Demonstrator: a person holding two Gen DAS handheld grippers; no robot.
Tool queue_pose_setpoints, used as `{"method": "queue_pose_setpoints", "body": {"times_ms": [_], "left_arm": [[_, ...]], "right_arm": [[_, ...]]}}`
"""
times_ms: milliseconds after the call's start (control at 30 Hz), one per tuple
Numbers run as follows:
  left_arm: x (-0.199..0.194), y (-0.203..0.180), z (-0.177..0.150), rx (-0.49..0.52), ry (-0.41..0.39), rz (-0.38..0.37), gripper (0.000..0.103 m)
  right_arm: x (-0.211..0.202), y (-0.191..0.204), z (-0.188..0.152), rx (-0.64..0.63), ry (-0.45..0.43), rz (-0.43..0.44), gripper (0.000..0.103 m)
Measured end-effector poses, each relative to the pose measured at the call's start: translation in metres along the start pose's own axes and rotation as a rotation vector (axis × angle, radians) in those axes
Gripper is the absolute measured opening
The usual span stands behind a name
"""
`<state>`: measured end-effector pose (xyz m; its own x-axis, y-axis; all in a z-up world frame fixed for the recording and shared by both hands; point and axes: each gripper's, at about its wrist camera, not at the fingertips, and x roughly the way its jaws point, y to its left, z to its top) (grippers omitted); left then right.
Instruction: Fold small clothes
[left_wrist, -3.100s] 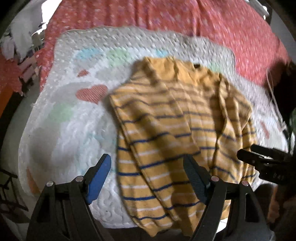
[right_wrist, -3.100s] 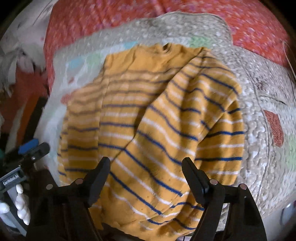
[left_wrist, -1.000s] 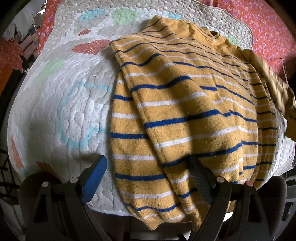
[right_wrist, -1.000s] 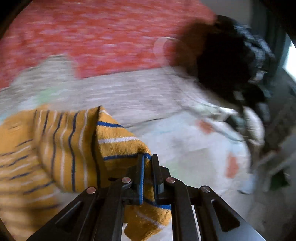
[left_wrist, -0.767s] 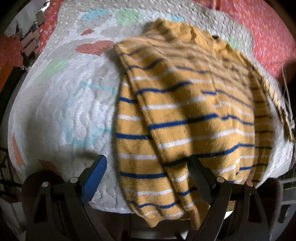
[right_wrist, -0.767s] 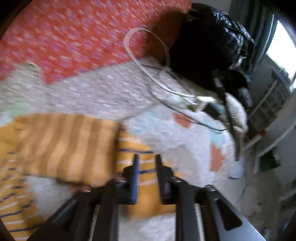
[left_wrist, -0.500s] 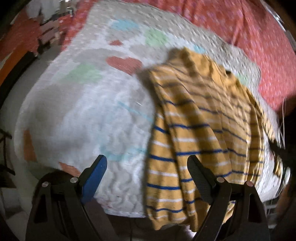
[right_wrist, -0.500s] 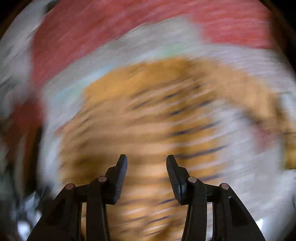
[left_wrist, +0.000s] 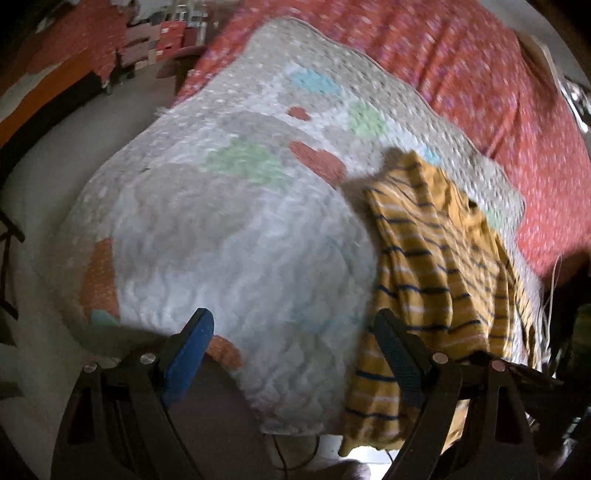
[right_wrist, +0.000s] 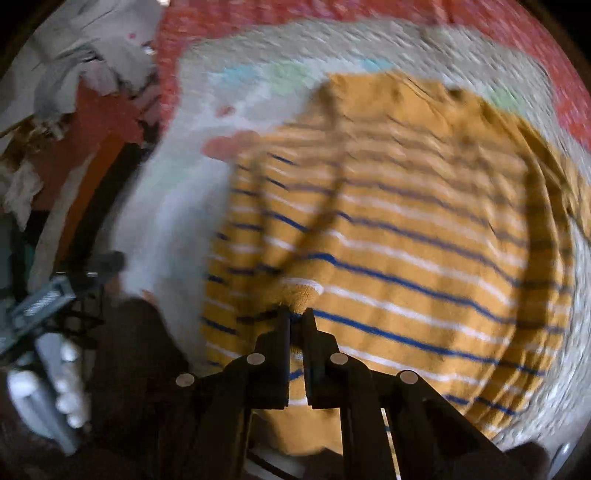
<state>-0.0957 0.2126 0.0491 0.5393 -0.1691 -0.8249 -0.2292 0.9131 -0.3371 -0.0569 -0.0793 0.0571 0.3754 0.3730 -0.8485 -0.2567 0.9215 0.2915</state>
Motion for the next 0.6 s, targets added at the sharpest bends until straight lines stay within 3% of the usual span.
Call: {"method": "queue_pose_setpoints", "body": {"times_ms": [200,300,433,533,600], "left_arm": [[-0.027,0.047,0.012,-0.094,-0.057,-0.002,0.088],[-0.047,0.070,0.013,-0.134,-0.094,0.020,0.088],[-0.062,0.089,0.014,-0.171,-0.120,0.053,0.088],[-0.062,0.090,0.015,-0.169,-0.114,0.065,0.088],[-0.058,0.084,0.015,-0.148,-0.099,0.059,0.088]], "right_arm": [[0.032,0.084,0.072,-0.081,0.027,0.174,0.006],[0.069,0.144,0.104,-0.140,0.057,0.274,0.006],[0.130,0.211,0.121,-0.184,0.158,0.382,0.010],[0.151,0.233,0.119,-0.234,0.149,0.307,0.015],[0.143,0.215,0.115,-0.179,0.143,0.340,0.031]]}}
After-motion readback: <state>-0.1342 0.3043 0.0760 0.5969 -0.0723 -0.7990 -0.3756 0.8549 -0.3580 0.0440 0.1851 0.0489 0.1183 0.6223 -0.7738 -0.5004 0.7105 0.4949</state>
